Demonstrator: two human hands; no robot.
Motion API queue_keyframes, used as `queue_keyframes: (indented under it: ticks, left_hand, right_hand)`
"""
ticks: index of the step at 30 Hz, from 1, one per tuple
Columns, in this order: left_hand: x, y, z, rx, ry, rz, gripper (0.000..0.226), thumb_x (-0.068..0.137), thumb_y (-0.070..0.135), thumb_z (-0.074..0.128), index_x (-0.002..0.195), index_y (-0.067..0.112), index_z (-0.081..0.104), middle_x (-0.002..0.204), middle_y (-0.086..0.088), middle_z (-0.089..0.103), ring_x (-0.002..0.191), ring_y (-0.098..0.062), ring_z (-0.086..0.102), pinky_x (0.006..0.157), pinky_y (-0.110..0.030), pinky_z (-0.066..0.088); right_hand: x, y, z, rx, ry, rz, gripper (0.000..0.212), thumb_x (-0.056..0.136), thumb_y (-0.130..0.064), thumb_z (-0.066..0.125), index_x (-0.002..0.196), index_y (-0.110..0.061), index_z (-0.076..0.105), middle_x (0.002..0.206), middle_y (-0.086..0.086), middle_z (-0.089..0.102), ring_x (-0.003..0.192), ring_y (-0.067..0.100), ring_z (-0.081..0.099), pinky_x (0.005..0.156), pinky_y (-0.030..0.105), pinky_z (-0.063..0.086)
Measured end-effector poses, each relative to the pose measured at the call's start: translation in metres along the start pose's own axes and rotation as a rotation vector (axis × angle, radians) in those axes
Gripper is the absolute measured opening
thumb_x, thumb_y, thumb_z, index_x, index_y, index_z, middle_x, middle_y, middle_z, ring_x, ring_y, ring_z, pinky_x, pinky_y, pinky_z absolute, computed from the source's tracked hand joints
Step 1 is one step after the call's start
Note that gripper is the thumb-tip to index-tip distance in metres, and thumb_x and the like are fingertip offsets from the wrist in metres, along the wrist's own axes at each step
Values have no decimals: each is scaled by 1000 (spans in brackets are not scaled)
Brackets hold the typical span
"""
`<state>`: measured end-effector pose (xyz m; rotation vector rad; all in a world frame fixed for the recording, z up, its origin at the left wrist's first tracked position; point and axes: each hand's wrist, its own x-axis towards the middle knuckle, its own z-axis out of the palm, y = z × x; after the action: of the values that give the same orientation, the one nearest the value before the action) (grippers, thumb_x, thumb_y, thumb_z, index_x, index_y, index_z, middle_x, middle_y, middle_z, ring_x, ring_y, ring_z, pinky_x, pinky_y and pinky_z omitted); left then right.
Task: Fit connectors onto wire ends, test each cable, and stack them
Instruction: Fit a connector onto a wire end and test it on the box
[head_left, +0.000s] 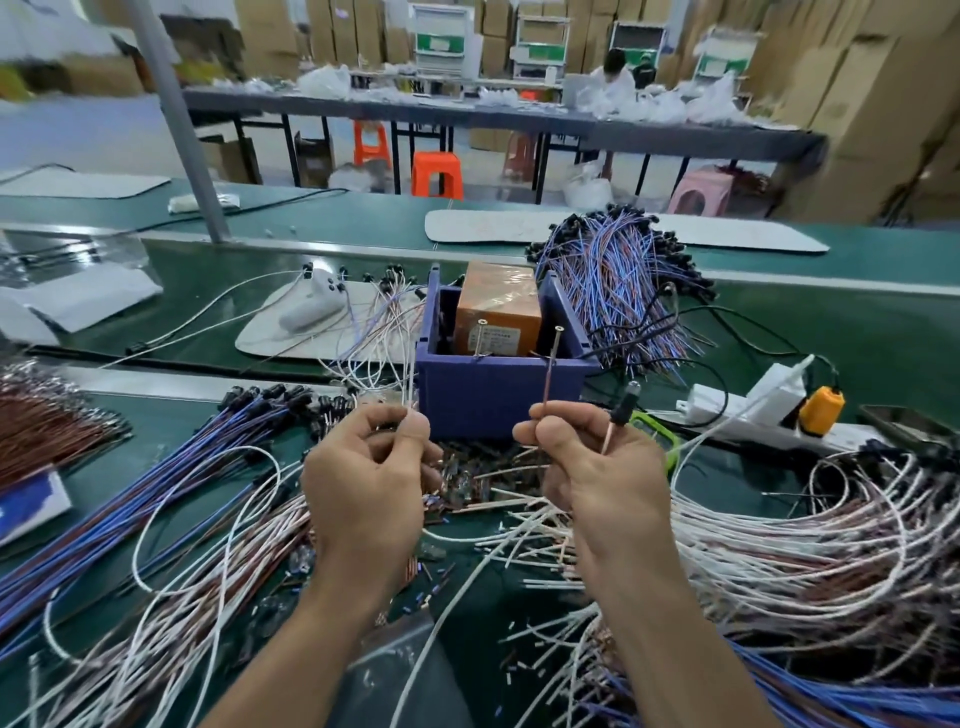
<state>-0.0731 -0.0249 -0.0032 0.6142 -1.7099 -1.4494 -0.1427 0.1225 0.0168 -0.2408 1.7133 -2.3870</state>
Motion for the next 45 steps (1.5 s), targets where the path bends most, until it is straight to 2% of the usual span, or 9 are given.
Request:
queue_keyframes:
  ticks: [5,10,17,22,27,32,37,41,45]
  left_hand:
    - [1,1,12,188,-52,166,20,89,34,73,71,26,72,60,12,70,51,-12,66,51,-36,56]
    - [8,8,26,301,-66,377,18,85,27,69,68,26,71,74,23,68,62,-4,64,55,-13,44]
    - [12,-1,26,280,57,249,26,88,21,75,65,30,67,64,20,67,55,-9,63,51,-25,47]
    - [17,-1,28,250,83,157,25,89,21,76,65,28,69,58,18,66,49,-9,60,52,-30,50]
    - [14,0,31,237,33,177,27,88,18,77,65,30,68,60,17,67,53,-10,62,50,-25,47]
    - [13,-1,31,222,6,180,30,87,16,78,64,33,67,61,16,67,54,-10,63,50,-22,47]
    - [14,1,32,220,-9,178,34,87,16,78,63,37,66,61,16,68,55,-11,64,53,-26,49]
    - [13,4,32,221,-33,215,38,87,14,78,62,39,64,64,19,67,57,-9,63,50,-17,46]
    - [12,6,32,227,-45,241,41,86,12,78,61,40,63,65,22,67,58,-4,62,51,-8,42]
  right_hand:
    - [7,-2,-8,41,123,-57,25,91,-3,70,81,-23,81,79,13,77,40,11,30,39,21,28]
    - [16,4,-14,-35,210,-65,22,92,-5,71,83,-22,81,71,8,75,40,4,38,45,18,33]
    - [19,9,-12,-172,228,-188,28,93,-6,70,79,-29,79,65,2,72,68,8,68,76,26,49]
    - [21,10,-12,-108,226,-154,30,93,-7,70,78,-31,80,59,-5,60,52,10,44,53,23,41]
    - [22,8,-13,-108,227,-102,16,88,-10,77,76,-20,80,53,-6,53,49,12,39,49,25,36]
    - [23,2,-17,-25,250,-38,20,84,-3,79,66,-12,76,48,-2,47,42,9,38,44,18,38]
    - [27,-4,-16,-5,274,-39,18,86,-6,78,70,-12,73,48,-1,55,43,8,47,65,27,45]
    - [31,-6,-14,-93,285,-61,26,87,-16,79,66,-31,78,54,2,65,52,12,58,75,37,48]
    - [34,-7,-13,-191,341,-121,20,86,-23,81,70,-34,77,59,6,71,58,17,63,81,47,54]
